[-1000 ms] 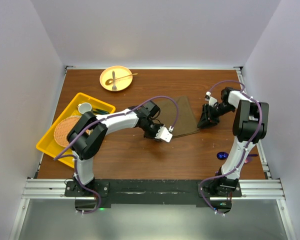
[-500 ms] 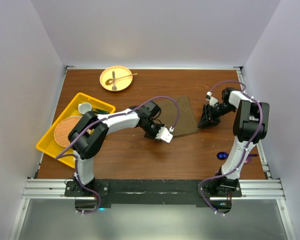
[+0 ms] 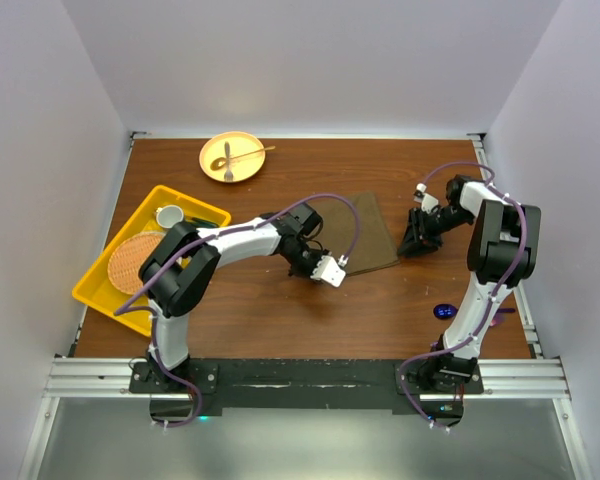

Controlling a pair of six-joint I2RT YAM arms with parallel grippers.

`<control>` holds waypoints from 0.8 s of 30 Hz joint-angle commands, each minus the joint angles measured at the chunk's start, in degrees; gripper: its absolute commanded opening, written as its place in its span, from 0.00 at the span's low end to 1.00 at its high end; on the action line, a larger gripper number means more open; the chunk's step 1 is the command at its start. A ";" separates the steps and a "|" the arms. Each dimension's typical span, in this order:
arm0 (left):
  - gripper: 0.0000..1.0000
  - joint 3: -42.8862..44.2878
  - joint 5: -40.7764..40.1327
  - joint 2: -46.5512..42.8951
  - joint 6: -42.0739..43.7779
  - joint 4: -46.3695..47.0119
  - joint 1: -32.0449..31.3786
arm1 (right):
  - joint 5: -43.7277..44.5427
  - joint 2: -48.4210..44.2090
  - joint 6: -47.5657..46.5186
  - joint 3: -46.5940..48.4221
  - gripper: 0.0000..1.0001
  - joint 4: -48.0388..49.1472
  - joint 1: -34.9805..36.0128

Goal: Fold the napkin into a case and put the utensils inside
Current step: Smooth out the square-folded napkin at the center of the board.

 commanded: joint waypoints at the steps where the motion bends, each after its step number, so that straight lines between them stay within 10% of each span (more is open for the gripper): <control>1: 0.17 2.37 2.19 -1.09 -0.06 0.48 -0.11 | -0.45 -1.64 -1.22 0.14 0.41 -0.90 -0.35; 24: 0.00 4.13 4.83 -3.21 0.29 -6.99 3.05 | -0.97 -0.67 -2.18 3.21 0.44 -2.66 -0.53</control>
